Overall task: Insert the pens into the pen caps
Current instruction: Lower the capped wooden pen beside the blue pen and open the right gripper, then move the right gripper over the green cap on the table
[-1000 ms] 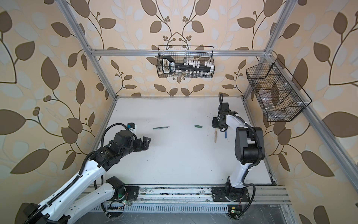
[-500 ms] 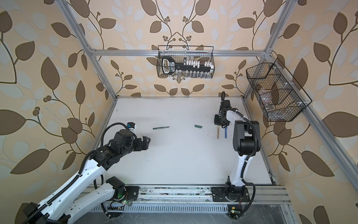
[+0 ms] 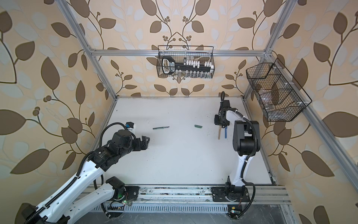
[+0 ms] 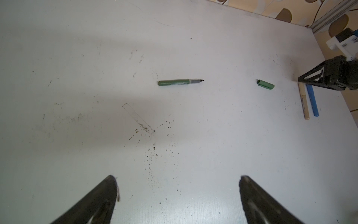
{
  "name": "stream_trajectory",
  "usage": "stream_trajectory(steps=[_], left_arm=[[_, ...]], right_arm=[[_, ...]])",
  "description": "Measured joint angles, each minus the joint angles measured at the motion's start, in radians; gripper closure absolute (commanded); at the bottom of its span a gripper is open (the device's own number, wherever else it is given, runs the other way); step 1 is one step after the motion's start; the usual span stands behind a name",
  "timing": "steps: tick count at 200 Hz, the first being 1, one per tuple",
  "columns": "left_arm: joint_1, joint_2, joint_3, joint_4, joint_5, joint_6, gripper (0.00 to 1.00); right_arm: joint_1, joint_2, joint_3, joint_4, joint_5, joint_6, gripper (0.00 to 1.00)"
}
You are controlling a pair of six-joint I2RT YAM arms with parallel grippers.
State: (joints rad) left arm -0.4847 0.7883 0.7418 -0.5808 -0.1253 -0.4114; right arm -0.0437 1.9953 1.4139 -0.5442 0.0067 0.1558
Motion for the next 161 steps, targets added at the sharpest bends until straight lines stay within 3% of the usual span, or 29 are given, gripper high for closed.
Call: stream_trajectory(steps=[45, 97, 125, 161], left_arm=[[0.0, 0.014, 0.024, 0.008, -0.046, 0.023, 0.01], [0.0, 0.046, 0.035, 0.036, -0.068, 0.039, 0.01], [0.0, 0.054, 0.035, 0.06, -0.069, 0.038, 0.01], [0.0, 0.056, 0.035, 0.072, -0.059, 0.038, 0.01]], right_arm=[[0.071, -0.026, -0.008, 0.009, 0.047, 0.008, 0.5], [0.213, -0.214, -0.079, 0.055, 0.115, 0.026, 0.42], [0.29, -0.261, -0.125, 0.131, 0.01, 0.026, 0.4], [0.322, -0.153, -0.126, 0.179, -0.111, 0.026, 0.39]])
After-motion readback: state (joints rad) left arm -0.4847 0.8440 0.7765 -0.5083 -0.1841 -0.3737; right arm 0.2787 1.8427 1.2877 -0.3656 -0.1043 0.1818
